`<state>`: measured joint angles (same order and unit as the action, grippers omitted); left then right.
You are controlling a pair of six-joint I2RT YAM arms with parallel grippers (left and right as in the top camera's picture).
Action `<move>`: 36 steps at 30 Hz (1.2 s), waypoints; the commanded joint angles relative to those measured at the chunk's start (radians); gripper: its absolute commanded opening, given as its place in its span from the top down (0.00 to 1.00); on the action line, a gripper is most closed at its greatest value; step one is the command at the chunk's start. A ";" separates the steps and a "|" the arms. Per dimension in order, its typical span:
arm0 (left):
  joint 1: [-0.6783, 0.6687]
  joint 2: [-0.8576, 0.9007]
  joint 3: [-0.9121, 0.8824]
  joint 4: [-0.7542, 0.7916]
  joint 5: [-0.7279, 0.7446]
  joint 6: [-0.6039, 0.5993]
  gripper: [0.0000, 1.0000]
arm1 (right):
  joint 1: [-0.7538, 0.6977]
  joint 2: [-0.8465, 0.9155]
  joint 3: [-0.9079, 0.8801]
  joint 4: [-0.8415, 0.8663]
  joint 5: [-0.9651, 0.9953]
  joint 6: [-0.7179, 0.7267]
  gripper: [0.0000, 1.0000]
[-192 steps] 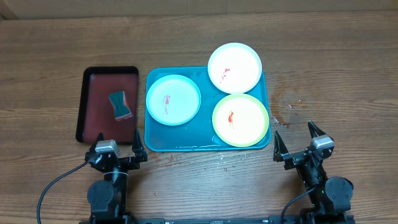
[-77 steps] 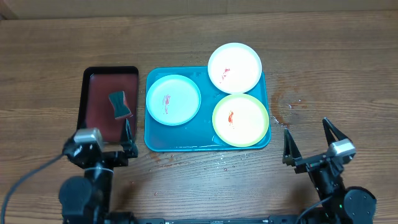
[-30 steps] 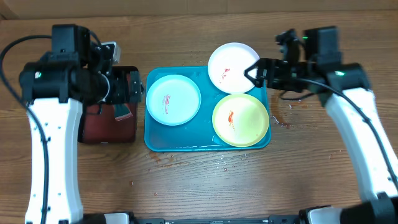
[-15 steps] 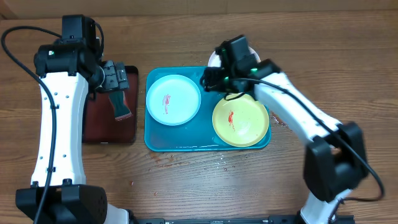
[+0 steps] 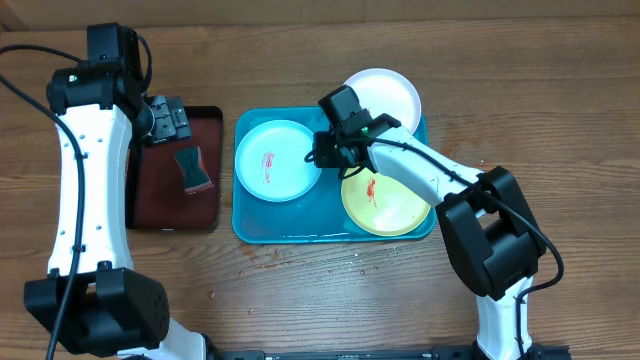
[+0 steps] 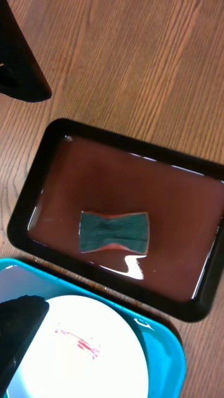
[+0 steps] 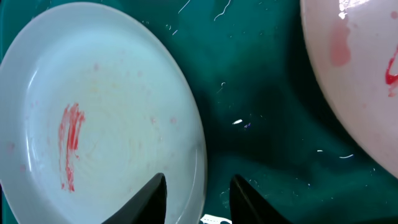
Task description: Clean dirty plates on tray and stack at the side
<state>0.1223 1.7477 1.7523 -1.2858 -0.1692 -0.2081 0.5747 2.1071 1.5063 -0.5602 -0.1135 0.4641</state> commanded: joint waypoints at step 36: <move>0.008 0.347 -0.035 0.106 0.089 0.037 0.45 | 0.037 0.050 0.011 -0.015 0.095 0.090 0.96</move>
<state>0.1226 2.0384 1.7340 -1.1912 -0.1570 -0.2489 0.6029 2.1479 1.5063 -0.5690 -0.0364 0.5552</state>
